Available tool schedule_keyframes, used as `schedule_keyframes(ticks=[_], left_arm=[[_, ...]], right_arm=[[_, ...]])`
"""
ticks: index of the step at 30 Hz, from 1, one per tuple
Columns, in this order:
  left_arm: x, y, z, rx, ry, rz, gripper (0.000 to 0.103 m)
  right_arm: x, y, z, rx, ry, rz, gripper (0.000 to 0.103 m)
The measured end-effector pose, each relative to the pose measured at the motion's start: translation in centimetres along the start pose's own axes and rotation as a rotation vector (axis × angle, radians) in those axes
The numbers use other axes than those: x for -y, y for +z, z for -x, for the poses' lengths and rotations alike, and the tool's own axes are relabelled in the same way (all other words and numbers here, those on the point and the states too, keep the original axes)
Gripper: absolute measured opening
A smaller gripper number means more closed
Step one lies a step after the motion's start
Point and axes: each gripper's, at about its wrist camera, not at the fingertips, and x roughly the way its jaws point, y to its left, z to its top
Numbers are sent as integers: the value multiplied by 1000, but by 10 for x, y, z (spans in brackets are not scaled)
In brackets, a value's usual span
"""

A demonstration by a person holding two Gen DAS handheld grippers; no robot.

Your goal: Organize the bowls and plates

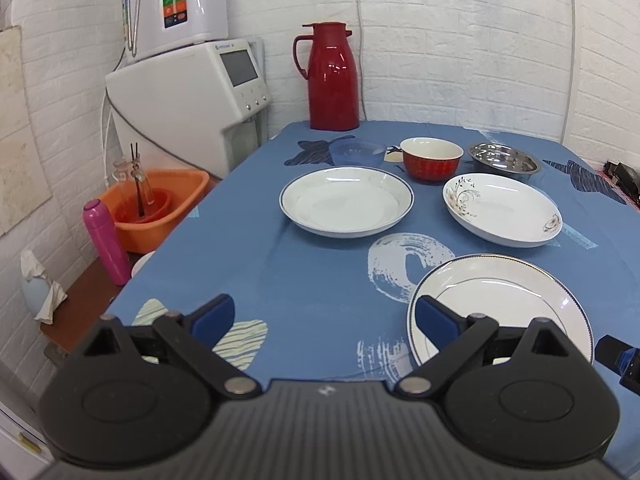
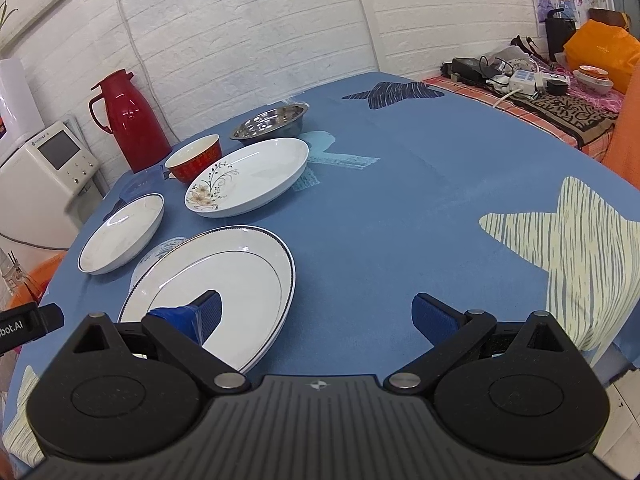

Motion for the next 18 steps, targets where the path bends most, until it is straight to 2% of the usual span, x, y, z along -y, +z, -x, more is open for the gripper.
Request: schedule_keyframes(ticks=[4, 12, 16, 18], left_arm=[[-5, 0, -4, -12, -5, 4, 96], [-28, 12, -25, -24, 11, 39, 96], [-47, 20, -45, -24, 70, 50, 96], [-57, 26, -57, -25, 98, 42, 96]], right_arm=[[4, 4, 0, 14, -15, 7, 89], [34, 36, -11, 84, -142, 24, 89], [51, 62, -30, 148, -223, 67, 89], [58, 76, -49, 153, -263, 97, 89]])
